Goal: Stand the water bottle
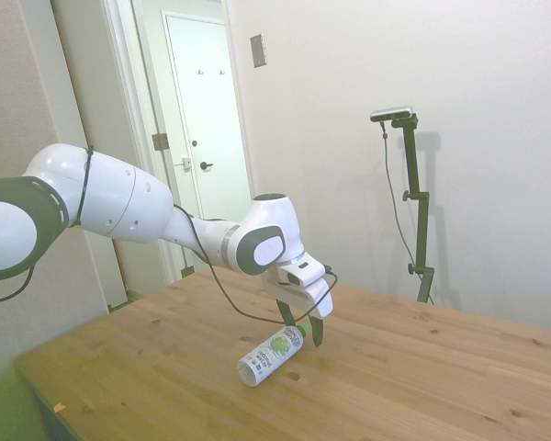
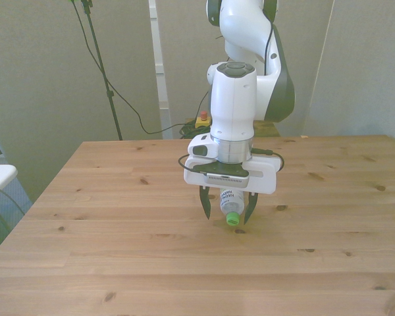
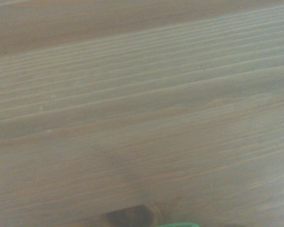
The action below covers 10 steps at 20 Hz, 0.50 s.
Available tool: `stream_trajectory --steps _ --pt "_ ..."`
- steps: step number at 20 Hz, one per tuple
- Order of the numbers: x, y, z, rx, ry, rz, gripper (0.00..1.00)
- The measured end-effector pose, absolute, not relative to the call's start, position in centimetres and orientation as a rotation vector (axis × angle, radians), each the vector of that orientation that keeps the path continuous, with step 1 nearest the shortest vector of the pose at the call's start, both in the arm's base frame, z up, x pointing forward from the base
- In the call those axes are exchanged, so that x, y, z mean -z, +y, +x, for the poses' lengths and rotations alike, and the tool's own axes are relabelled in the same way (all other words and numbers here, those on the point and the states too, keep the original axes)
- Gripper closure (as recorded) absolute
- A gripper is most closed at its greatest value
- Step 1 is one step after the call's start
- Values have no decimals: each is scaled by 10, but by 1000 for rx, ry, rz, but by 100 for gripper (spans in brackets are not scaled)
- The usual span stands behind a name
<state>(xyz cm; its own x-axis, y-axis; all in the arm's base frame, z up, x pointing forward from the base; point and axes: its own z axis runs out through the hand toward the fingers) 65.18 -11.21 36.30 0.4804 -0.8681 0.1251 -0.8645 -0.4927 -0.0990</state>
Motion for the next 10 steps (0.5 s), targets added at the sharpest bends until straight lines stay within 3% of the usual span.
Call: stream_trajectory --steps 10 --pt "-360 -115 652 242 1585 -2678 100"
